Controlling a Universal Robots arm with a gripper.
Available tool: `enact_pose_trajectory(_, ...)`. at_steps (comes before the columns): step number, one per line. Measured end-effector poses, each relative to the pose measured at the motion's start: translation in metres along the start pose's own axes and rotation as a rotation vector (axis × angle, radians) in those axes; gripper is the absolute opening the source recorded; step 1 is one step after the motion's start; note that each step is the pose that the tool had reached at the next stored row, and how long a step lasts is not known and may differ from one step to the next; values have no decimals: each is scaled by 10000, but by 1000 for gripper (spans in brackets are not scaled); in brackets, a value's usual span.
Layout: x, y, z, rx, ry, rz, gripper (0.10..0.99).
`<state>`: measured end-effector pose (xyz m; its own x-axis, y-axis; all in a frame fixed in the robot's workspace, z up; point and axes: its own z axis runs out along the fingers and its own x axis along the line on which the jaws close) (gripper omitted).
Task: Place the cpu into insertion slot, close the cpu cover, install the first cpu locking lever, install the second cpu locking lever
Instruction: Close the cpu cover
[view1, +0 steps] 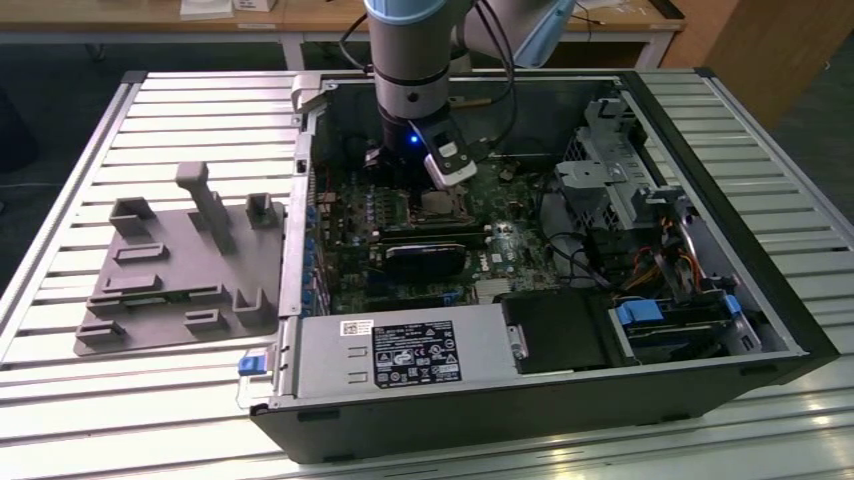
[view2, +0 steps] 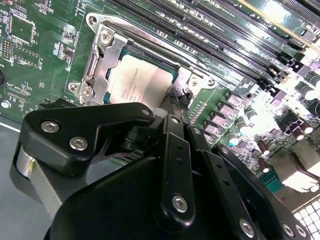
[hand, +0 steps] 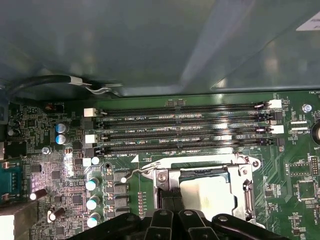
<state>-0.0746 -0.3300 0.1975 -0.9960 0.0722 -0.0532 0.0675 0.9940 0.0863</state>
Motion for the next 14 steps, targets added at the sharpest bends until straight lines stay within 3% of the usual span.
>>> enact_pose_trajectory(14, -32, 2, 3, -2, 0, 1, 102)
